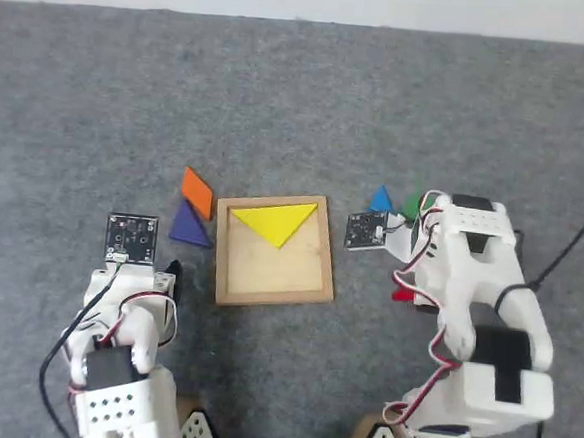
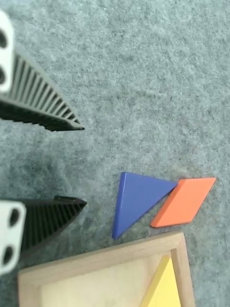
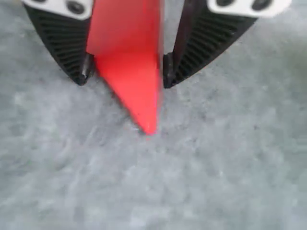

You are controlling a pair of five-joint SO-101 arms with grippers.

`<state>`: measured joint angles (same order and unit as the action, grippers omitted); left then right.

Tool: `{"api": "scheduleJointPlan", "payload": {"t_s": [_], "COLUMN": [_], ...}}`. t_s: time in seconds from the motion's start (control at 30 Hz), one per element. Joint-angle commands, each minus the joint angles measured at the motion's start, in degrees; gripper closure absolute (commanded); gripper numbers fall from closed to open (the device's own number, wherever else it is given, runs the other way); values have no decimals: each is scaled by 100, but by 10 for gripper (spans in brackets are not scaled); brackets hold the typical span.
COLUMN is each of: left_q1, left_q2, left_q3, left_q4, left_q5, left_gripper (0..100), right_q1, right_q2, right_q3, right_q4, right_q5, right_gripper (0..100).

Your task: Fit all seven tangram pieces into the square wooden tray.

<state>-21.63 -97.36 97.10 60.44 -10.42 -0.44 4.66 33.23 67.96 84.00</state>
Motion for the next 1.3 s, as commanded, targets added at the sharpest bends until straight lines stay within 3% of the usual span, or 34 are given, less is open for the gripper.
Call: {"api": "scheduleJointPlan", "payload": {"t_s": [0.0, 0.3, 0.43, 0.67, 0.9, 1.0, 1.27], "left_q1": [9, 9, 9, 9, 9, 9, 9], "left_q2": [-62, -62, -62, -62, -62, -62, -62], "left_q3": [-31, -31, -31, -31, -31, -31, -31], "left_q4": [18, 18, 18, 18, 18, 18, 18], "left_q5": [-44, -44, -44, -44, -44, -44, -44], "left_gripper": [782, 782, 782, 782, 782, 782, 782], "right_q1": [57, -242, -532, -637, -1156, -1727, -3424], "right_q2": [409, 936, 1367, 1754, 1807, 1833, 2484], "right_q3": [-237, -1776, -2479, -3763, -5714, -5934, -5960], "right_q4": [-127, -198, 163, 1297, 2686, 2730, 1868], "right_q5": [-264, -2611, -2690, -2743, -3789, -4712, -9020], "right_gripper": [753, 794, 998, 991, 991, 991, 991]}}
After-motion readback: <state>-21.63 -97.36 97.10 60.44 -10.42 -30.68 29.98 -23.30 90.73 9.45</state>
